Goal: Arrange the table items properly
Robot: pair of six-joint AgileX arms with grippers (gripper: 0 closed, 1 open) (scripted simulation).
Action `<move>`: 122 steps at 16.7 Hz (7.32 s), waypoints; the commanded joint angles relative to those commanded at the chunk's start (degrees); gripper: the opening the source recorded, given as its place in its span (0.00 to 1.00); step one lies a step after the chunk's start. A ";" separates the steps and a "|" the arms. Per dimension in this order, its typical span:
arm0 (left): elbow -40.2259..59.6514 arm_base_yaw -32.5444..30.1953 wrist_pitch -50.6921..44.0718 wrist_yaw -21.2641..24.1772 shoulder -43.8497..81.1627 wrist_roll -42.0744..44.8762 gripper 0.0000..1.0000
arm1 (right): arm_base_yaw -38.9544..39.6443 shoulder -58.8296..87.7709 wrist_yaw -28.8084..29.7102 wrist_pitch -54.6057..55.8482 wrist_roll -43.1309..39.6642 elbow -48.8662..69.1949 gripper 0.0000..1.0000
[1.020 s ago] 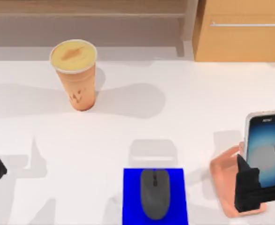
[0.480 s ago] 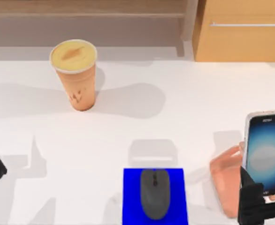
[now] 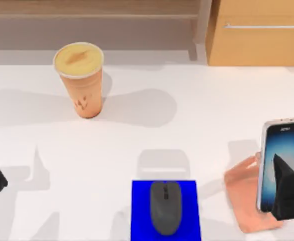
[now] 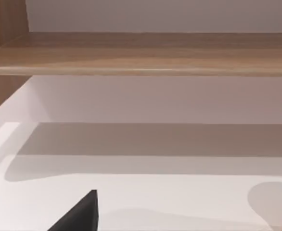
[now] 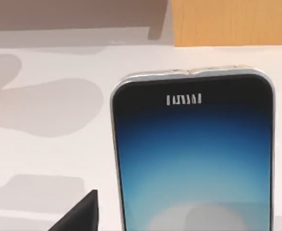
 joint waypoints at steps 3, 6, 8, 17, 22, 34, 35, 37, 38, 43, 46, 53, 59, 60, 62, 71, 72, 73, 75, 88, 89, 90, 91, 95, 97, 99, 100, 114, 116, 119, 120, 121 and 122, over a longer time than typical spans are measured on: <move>0.00 0.00 0.00 0.00 0.00 0.00 1.00 | -12.34 -9.41 -7.25 4.62 -5.76 -2.53 1.00; 0.00 0.00 0.00 0.00 0.00 0.00 1.00 | -25.10 -16.48 -14.51 8.92 -10.37 -5.95 1.00; 0.00 0.00 0.00 0.00 0.00 0.00 1.00 | -31.35 -19.25 -19.11 11.71 -13.09 -8.49 1.00; 0.00 0.00 0.00 0.00 0.00 0.00 1.00 | -54.98 -28.23 -39.20 23.14 -26.89 -20.31 1.00; 0.00 0.00 0.00 0.00 0.00 0.00 1.00 | -59.09 -29.26 -43.20 24.91 -30.69 -23.12 1.00; -0.84 -12.31 14.36 -7.55 21.49 -1.21 1.00 | -59.09 -29.26 -43.20 24.91 -30.69 -23.12 1.00; -0.61 -14.65 17.58 -8.98 26.90 -1.45 1.00 | -59.09 -29.26 -43.20 24.91 -30.69 -23.12 1.00; 0.40 -19.22 24.59 -11.90 39.50 -1.92 1.00 | -59.09 -29.26 -43.20 24.91 -30.69 -23.12 1.00; 1.18 -21.32 28.29 -13.33 46.59 -2.13 1.00 | -59.09 -29.26 -43.20 24.91 -30.69 -23.12 1.00; 8.09 -29.07 47.70 -19.71 80.61 -2.86 1.00 | -59.09 -29.26 -43.20 24.91 -30.69 -23.12 1.00; 14.43 -31.05 58.95 -22.50 95.41 -3.03 1.00 | -59.09 -29.26 -43.20 24.91 -30.69 -23.12 1.00; 29.32 -30.25 78.85 -26.22 116.39 -2.83 1.00 | -59.09 -29.26 -43.20 24.91 -30.69 -23.12 1.00; 31.67 -29.66 81.65 -26.68 119.31 -2.72 1.00 | -59.09 -29.26 -43.20 24.91 -30.69 -23.12 1.00; 31.49 -29.92 81.52 -26.59 119.12 -2.73 1.00 | -59.09 -29.26 -43.20 24.91 -30.69 -23.12 1.00; 32.41 -29.45 81.14 -26.38 119.56 -2.70 1.00 | -59.09 -29.26 -43.20 24.91 -30.69 -23.12 1.00; 38.21 -27.20 78.39 -24.18 122.51 -2.46 1.00 | -59.09 -29.26 -43.20 24.91 -30.69 -23.12 1.00; 38.21 -27.20 78.39 -24.18 122.51 -2.46 0.92 | -59.09 -29.26 -43.20 24.91 -30.69 -23.12 1.00; 38.21 -27.20 78.39 -24.18 122.51 -2.46 0.85 | -59.09 -29.26 -43.20 24.91 -30.69 -23.12 1.00; 38.21 -27.20 78.39 -24.18 122.51 -2.46 0.70 | -59.09 -29.26 -43.20 24.91 -30.69 -23.12 1.00; 38.21 -27.20 78.39 -24.18 122.51 -2.46 0.00 | -59.09 -29.26 -43.20 24.91 -30.69 -23.12 1.00; 38.21 -27.20 78.39 -24.18 122.51 -2.46 0.00 | -59.09 -29.26 -43.20 24.91 -30.69 -23.12 1.00; 38.21 -27.20 78.39 -24.18 122.51 -2.46 0.00 | -59.09 -29.26 -43.20 24.91 -30.69 -23.12 1.00; 38.21 -27.20 78.39 -24.18 122.51 -2.46 0.00 | -59.09 -29.26 -43.20 24.91 -30.69 -23.12 1.00; 38.12 -27.30 77.75 -24.20 121.78 -2.37 0.00 | -59.09 -29.26 -43.20 24.91 -30.69 -23.12 1.00; 38.06 -27.30 76.47 -24.22 120.43 -2.36 0.00 | -59.09 -29.26 -43.20 24.91 -30.69 -23.12 1.00; 38.04 -27.30 75.94 -24.23 119.88 -2.36 0.00 | -59.09 -29.26 -43.20 24.91 -30.69 -23.12 1.00; 38.04 -27.30 75.94 -24.23 119.88 -2.36 0.00 | -59.09 -29.26 -43.20 24.91 -30.69 -23.12 1.00; 54.84 -26.89 64.44 -12.26 109.76 -3.80 0.00 | -59.09 -29.26 -43.20 24.91 -30.69 -23.12 1.00; 58.41 -25.47 59.47 -9.72 108.57 -3.67 0.00 | -59.09 -29.26 -43.20 24.91 -30.69 -23.12 1.00; 63.81 -21.75 50.88 -6.77 108.06 -3.06 0.00 | -59.09 -29.26 -43.20 24.91 -30.69 -23.12 1.00; 65.60 -20.20 47.97 -6.07 108.13 -2.77 0.00 | -59.09 -29.26 -43.20 24.91 -30.69 -23.12 1.00; 67.38 -18.56 45.14 -5.50 108.28 -2.47 0.00 | -59.09 -29.26 -43.20 24.91 -30.69 -23.12 1.00; 69.13 -16.88 42.45 -5.07 108.50 -2.15 0.00 | -59.09 -29.26 -43.20 24.91 -30.69 -23.12 1.00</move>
